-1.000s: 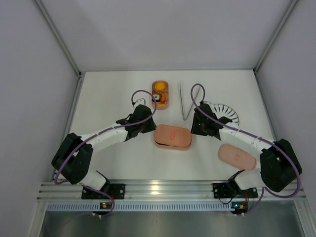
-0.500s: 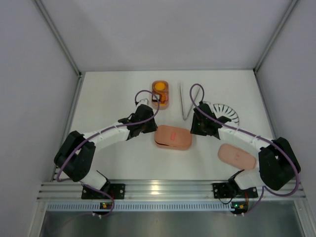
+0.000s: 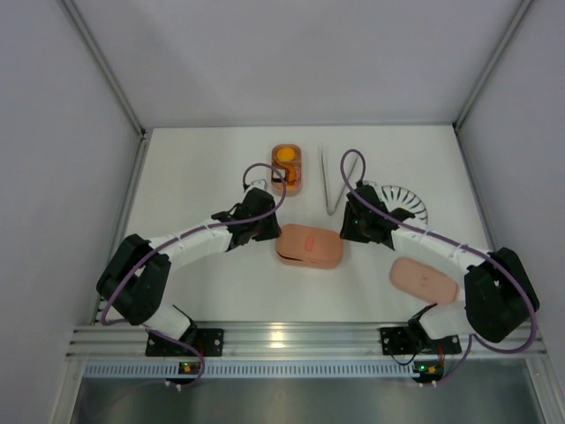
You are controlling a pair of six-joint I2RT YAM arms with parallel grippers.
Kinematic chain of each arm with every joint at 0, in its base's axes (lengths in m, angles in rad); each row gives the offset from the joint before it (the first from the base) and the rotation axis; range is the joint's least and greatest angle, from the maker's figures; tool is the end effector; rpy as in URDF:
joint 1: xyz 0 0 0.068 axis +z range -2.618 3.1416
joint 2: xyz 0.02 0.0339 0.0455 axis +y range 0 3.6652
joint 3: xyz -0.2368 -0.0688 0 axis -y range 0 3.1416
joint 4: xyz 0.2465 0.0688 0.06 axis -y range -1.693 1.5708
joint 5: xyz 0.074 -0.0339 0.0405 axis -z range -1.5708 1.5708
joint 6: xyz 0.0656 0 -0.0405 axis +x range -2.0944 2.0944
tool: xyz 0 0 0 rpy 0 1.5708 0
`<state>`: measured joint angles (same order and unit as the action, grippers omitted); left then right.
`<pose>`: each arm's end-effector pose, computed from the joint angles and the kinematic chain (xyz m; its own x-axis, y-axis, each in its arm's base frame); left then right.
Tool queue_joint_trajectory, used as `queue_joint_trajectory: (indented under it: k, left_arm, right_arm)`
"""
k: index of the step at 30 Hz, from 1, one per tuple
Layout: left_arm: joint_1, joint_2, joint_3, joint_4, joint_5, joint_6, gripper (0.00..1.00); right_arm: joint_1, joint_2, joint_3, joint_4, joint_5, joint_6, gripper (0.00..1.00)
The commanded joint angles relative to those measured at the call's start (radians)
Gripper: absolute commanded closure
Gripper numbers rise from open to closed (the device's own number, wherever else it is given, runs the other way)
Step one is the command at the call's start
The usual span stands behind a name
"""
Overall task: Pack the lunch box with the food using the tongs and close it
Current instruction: Close the box lid on the packing box.
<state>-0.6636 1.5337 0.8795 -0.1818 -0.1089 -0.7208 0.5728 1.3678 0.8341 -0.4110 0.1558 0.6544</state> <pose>0.2696 -0.2018 0.1445 -0.8054 -0.2031 -0.5569 0.0311 0.9237 -0.3819 0.2546 0.1521 0.1592 -0.8197 0.1869 -0.5415 0.0503 0.9651 0.2569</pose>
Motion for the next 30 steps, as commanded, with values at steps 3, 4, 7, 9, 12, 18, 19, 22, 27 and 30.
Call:
queue_joint_trajectory:
  k: [3,4,7,9,12,18,19,22,27,30]
  left_arm:
    - [-0.011,-0.037,0.021,-0.01,0.008,0.02,0.67]
    - [-0.013,-0.037,0.022,-0.011,0.009,0.021,0.67]
    - [-0.014,-0.034,0.029,-0.022,0.011,0.023,0.68]
    - [-0.016,-0.032,0.03,-0.027,0.015,0.026,0.68]
    - [-0.018,-0.03,0.035,-0.038,0.02,0.029,0.69]
    - [-0.024,-0.037,0.044,-0.064,0.023,0.037,0.7]
    - [-0.024,-0.037,0.044,-0.074,0.023,0.037,0.7]
    - [-0.028,-0.04,0.047,-0.087,0.021,0.041,0.71]
    - [-0.033,-0.044,0.042,-0.102,0.021,0.046,0.71]
    - [-0.036,-0.043,0.039,-0.107,0.031,0.049,0.71]
  right_arm:
    - [-0.004,-0.055,0.014,0.015,-0.012,-0.009,0.68]
    - [-0.004,-0.056,0.014,0.012,-0.015,-0.009,0.68]
    - [-0.004,-0.068,0.014,0.011,-0.032,-0.009,0.68]
    - [0.001,-0.068,0.014,0.005,-0.042,-0.01,0.68]
    - [0.012,-0.073,0.007,-0.003,-0.044,-0.012,0.68]
    - [0.015,-0.087,-0.029,-0.003,-0.047,-0.012,0.68]
    - [0.016,-0.088,-0.033,-0.002,-0.047,-0.012,0.68]
    - [0.015,-0.088,-0.036,0.0,-0.048,-0.012,0.68]
    - [0.022,-0.082,-0.038,0.006,-0.053,-0.012,0.68]
    - [0.024,-0.073,-0.036,0.008,-0.058,-0.016,0.68]
